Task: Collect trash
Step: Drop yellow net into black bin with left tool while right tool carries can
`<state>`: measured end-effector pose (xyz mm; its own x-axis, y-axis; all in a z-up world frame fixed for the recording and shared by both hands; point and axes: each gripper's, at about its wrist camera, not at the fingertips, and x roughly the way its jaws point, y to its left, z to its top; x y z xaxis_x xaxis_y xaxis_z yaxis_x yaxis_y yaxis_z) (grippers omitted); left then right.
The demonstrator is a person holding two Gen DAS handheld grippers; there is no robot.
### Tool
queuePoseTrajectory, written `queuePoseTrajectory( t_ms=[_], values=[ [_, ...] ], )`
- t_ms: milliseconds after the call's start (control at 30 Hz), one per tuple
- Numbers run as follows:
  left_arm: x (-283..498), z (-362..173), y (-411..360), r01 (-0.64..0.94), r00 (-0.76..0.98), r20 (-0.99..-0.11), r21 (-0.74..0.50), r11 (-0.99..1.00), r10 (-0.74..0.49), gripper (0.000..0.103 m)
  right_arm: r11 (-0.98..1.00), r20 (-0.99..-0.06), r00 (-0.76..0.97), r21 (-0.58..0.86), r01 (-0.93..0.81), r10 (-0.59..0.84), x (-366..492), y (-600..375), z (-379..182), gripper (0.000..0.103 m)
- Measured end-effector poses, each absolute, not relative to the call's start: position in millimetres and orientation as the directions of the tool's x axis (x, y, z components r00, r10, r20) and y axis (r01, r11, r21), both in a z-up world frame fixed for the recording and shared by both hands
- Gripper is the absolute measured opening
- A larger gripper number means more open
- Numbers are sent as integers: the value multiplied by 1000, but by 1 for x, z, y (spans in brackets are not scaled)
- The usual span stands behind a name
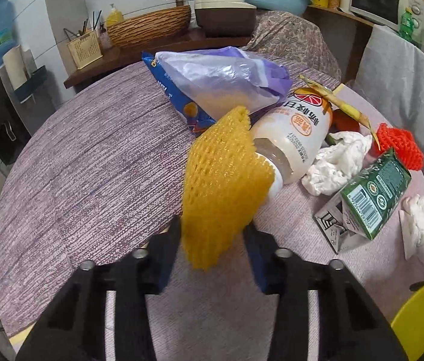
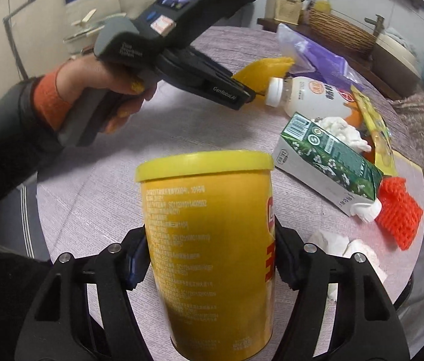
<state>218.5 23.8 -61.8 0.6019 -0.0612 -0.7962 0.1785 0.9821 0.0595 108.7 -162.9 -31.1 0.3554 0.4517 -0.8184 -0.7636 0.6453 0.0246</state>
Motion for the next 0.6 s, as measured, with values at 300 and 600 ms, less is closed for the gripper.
queuePoseTrajectory(
  t_ms=[300,600],
  values=[
    [185,-53,46,130,648,-756,-12,991,-94,19,690,-730,397,139,-711,556,112,-181,-34,68],
    [125,-21,18,233,696,-687,-62,971,-211,19,727,-610,463,296,-620,643,112,-219,-36,67]
  ],
)
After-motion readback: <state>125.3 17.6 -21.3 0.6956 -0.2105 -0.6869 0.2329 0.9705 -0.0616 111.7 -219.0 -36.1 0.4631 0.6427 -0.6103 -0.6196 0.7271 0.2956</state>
